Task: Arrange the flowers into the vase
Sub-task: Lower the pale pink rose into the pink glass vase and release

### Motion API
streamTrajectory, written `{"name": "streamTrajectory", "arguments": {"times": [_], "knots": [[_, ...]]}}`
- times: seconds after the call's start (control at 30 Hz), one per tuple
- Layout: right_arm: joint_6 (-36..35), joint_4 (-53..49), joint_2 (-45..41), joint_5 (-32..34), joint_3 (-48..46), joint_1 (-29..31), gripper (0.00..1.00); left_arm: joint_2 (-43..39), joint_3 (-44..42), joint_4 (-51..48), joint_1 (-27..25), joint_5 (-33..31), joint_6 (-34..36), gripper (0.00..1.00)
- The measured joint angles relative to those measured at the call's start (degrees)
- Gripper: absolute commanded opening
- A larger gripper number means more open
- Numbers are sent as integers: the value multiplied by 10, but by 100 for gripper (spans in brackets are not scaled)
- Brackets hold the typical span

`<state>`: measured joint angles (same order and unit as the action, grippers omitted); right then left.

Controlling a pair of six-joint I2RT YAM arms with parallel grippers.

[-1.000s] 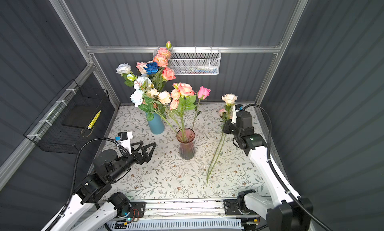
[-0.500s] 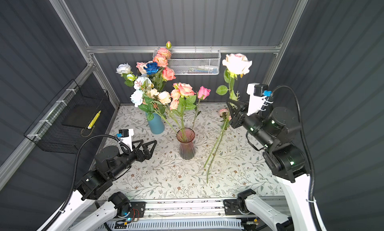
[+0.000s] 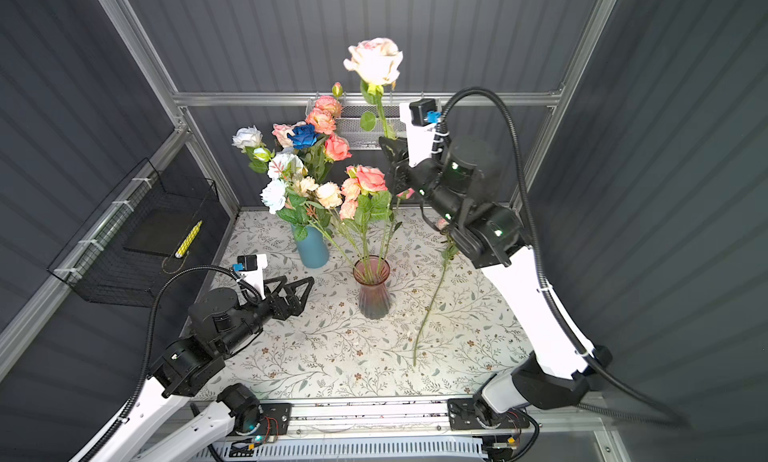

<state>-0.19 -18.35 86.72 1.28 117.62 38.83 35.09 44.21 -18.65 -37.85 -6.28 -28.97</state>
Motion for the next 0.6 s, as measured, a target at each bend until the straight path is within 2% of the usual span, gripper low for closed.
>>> {"name": "streamTrajectory", "arguments": {"times": [0.2, 0.23, 0.3, 0.4, 0.43, 0.6], "knots": [[-27, 90, -9, 33, -125, 27, 0, -11, 0, -9, 0, -2, 0, 100], [-30, 106, -17, 38, -154, 33, 3, -14, 0, -10, 0, -2, 0, 100], [-34, 136, -36, 47, -218, 47, 14, -19, 0, -12, 0, -2, 0, 100], [-31, 178, -78, 60, -326, 66, 40, -20, 0, -12, 0, -2, 0, 100], [-30, 186, -90, 63, -352, 70, 45, -20, 0, -12, 0, -2, 0, 100], [-2, 202, -161, 74, -443, 87, 53, -20, 0, -11, 0, -2, 0, 100]]}}
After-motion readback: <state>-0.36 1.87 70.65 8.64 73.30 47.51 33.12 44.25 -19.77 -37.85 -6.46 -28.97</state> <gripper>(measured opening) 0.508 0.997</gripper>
